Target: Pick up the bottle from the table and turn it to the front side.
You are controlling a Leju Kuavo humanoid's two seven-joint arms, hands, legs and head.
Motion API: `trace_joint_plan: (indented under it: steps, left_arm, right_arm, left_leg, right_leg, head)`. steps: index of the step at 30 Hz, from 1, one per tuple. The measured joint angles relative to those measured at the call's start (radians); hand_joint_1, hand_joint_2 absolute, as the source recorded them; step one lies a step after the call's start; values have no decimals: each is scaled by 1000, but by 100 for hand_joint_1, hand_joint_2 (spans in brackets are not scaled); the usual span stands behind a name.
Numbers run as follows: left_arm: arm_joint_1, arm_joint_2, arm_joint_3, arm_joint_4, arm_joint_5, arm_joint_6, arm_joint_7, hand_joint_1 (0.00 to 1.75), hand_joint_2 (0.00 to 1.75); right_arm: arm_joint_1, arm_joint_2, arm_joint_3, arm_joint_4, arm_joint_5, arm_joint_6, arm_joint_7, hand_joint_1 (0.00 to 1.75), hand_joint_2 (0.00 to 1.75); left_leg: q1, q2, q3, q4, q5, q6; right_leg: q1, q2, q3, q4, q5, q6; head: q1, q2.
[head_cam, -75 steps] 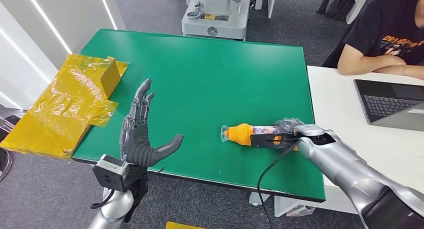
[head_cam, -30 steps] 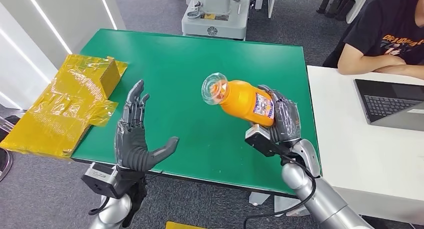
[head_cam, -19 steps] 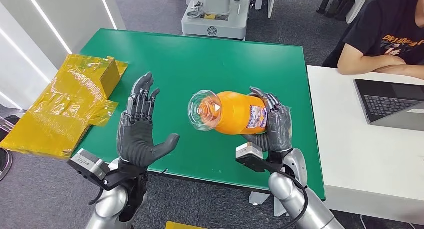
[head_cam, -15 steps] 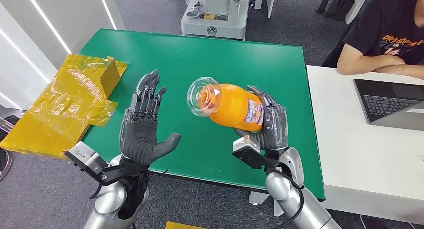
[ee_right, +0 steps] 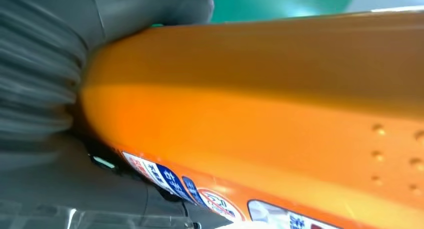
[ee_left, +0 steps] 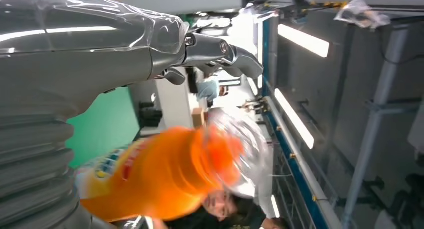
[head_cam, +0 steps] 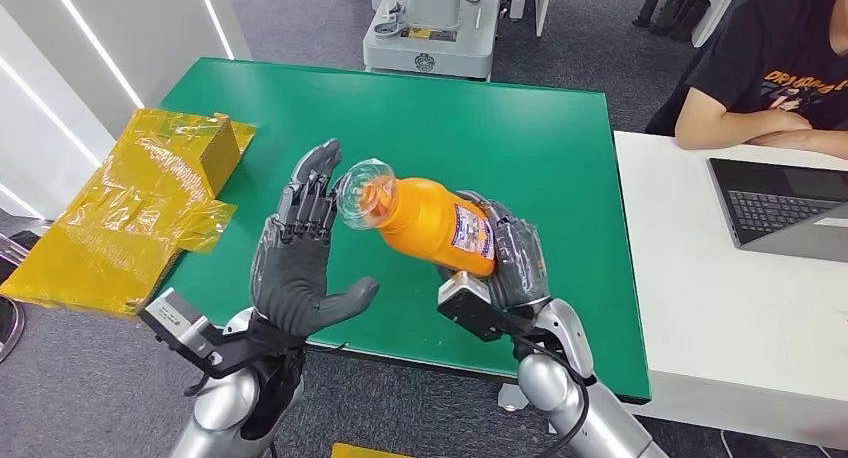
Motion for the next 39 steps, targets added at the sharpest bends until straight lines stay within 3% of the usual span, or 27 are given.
trace_joint_plan:
  steps: [9, 17, 30, 39]
  left_arm:
    - [-15, -2, -8, -9, -25, 9, 6, 0, 175]
    - [-24, -10, -4, -12, -23, 21, 6, 0, 175]
    - [-5, -10, 32, -11, -22, 41, 8, 0, 175]
    - [23, -18, 61, -11, -41, 49, 13, 0, 175]
  right_arm:
    - [-56, 63, 4, 49, -46, 107, 8, 175, 175]
    - [-87, 107, 12, 70, -41, 108, -3, 175, 175]
    - [-95, 128, 33, 82, 24, 188, -49, 175, 175]
    - [-100, 128, 52, 97, 81, 275, -13, 175, 175]
  left_leg:
    - [0, 0, 0, 0, 0, 0]
    - [0, 0, 0, 0, 0, 0]
    - [0, 0, 0, 0, 0, 0]
    - [0, 0, 0, 0, 0, 0]
  right_leg:
    - [0, 0, 0, 1, 0, 0]
    - [0, 0, 0, 1, 0, 0]
    - [0, 0, 0, 1, 0, 0]
    - [0, 0, 0, 0, 0, 0]
  head:
    - [0, 0]
    - [0, 0]
    - [0, 0]
    - [0, 0]
